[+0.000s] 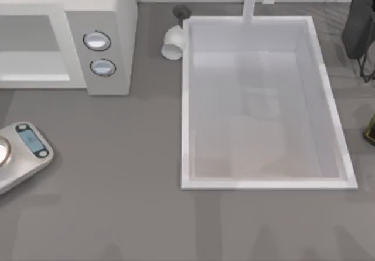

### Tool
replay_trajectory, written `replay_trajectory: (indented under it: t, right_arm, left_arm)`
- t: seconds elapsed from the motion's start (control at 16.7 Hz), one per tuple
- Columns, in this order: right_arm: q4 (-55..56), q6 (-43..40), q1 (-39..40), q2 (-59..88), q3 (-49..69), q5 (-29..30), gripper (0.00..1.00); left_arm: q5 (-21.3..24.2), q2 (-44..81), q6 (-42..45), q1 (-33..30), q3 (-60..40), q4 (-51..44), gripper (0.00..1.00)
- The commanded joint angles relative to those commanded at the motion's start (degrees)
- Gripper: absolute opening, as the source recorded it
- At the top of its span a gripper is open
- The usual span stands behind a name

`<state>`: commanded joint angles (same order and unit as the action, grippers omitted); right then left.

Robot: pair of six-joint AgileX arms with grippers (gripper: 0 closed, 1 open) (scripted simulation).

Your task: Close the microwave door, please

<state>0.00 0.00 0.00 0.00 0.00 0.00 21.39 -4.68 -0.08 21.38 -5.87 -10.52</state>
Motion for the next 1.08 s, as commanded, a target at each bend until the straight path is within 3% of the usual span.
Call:
replay_trajectory:
  t: [0.66, 1.08]
  right_arm:
    - [0.00, 0.00, 0.00, 0.00, 0.00, 0.00, 1.00]
    - [0.00, 0.00, 0.00, 0.00, 0.00, 0.00, 1.00]
  left_arm:
    - [2.30, -4.80, -0.02, 2.15, 2.37, -2.54, 0.00]
    - [7.85, 0.01, 0.07, 7.71, 7.54, 7.50, 0.00]
